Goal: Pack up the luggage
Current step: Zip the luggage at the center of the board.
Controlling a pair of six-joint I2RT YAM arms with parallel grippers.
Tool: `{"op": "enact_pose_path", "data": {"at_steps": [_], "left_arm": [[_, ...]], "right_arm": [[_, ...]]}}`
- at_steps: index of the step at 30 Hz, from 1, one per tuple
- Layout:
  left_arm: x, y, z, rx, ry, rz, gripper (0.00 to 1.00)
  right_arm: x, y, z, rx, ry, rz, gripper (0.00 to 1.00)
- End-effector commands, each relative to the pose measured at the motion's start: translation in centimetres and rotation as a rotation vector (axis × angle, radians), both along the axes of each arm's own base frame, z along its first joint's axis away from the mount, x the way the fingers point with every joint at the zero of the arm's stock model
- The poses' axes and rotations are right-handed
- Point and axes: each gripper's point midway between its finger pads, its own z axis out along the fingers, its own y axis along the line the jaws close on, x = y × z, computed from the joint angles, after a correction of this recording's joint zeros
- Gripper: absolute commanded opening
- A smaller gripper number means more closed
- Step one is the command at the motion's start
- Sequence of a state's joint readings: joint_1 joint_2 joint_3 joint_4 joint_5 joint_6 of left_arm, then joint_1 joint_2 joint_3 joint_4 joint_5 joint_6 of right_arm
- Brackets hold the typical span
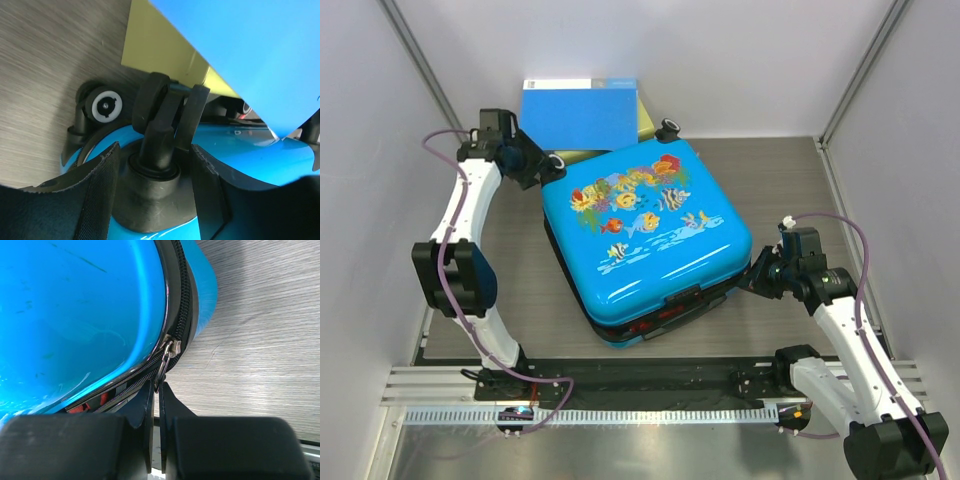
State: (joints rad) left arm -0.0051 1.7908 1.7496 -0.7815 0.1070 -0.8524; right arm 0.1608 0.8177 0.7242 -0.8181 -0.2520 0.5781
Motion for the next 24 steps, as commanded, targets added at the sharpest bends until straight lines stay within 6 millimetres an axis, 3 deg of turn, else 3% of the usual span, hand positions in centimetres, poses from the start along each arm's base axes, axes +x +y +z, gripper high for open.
{"op": "enact_pose_path", "data": {"at_steps": [1, 6, 9, 10, 13, 20, 24], "left_arm": [[-0.3, -0.5, -1.5, -0.023, 0.025, -0.028, 0.58], [-0.1, -2.2, -3.0, -0.111, 0.043, -0.063, 0.57], [0.0, -3.7, -3.2, -0.210, 0.030, -0.080, 0.31], [0.0, -4.2, -2.8, -0.244, 0.015, -0.084, 0.17], [0.7, -5.1, -0.7, -0.348, -0.043, -0.052, 0.00], [1.2, -4.8, 5.6, -0.442, -0.189, 0.049, 0.00], [1.1, -4.8, 6.5, -0.441, -0.212, 0.047, 0.00]], "right_arm": [[0.8, 1.0, 1.5, 0.034, -0.077, 0.052, 0.01], [0.7, 1.0, 1.4, 0.028, -0.074, 0.066, 0.01], [0.7, 1.0, 1.9, 0.030, -0.084, 0.069, 0.01], [0.8, 1.0, 2.1, 0.031, -0.088, 0.069, 0.01], [0.4, 0.9, 2.0, 0.030, -0.091, 0.068, 0.01], [-0.4, 1.2, 2.1, 0.047, -0.110, 0.084, 0.01], [-0.7, 1.2, 2.0, 0.051, -0.111, 0.089, 0.01]]}}
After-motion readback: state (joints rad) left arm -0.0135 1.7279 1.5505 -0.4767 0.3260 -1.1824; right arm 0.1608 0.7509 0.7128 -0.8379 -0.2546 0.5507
